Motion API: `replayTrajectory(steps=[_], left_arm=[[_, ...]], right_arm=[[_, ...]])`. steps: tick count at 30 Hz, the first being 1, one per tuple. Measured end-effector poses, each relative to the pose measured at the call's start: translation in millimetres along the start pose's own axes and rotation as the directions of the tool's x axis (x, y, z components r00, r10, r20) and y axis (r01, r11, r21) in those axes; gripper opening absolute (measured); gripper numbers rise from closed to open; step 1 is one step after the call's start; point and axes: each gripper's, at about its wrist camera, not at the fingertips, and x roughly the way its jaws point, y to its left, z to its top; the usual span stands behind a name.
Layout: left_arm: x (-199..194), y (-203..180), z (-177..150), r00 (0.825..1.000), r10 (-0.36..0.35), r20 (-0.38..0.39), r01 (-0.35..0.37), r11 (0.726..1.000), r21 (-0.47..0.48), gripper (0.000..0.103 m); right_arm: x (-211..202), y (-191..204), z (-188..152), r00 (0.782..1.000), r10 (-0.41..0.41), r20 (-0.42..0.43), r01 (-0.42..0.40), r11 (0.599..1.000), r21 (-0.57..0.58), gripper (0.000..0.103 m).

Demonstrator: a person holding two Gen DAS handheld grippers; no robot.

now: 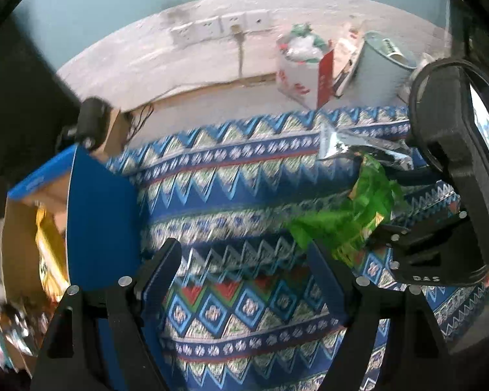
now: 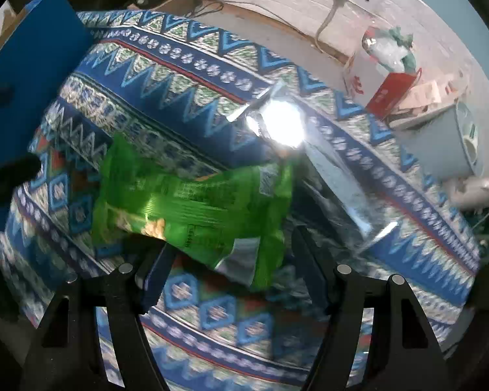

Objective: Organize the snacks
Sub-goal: 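Grasp the green bag with left tool while right tool grasps silver foil bag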

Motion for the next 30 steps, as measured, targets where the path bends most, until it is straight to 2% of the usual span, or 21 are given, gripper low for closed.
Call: replayTrajectory(steps=[1, 5, 12, 17, 24, 30], left_arm=[[0.4, -2.5, 3.4, 1.0, -0.009, 0.008, 0.009, 1.0, 0.005, 0.086], [9.2, -12.3, 11.0, 0.998, -0.056, -0.001, 0.056, 0.998, 0.002, 0.087], [24.0, -34.7, 17.1, 0.995, -0.101, -0.027, 0.101, 0.995, 0.006, 0.087], [26.9, -54.7, 24.2, 0.992, -0.129, -0.011, 0.129, 0.991, 0.041, 0.087], [34.8, -87.8, 27.5, 0.988, -0.151, -0.019, 0.152, 0.981, 0.122, 0.087], [39.3, -105.4, 26.0, 0.986, -0.167, -0.019, 0.168, 0.972, 0.165, 0.09]], right_arm=[[-3.4, -4.9, -1.3, 1.0, -0.006, -0.003, 0.006, 1.0, -0.012, 0.07], [-7.5, -27.1, -8.1, 1.0, -0.028, -0.006, 0.028, 1.0, -0.014, 0.07], [-9.5, -57.2, -32.1, 0.998, 0.037, -0.052, -0.036, 0.999, 0.031, 0.07], [-16.5, -92.4, -57.1, 0.993, 0.105, -0.047, -0.094, 0.976, 0.198, 0.07], [-27.4, -128.9, -74.2, 0.998, 0.059, -0.023, -0.05, 0.956, 0.29, 0.07], [-20.6, -140.9, -75.3, 0.999, 0.049, -0.016, -0.042, 0.954, 0.297, 0.07]])
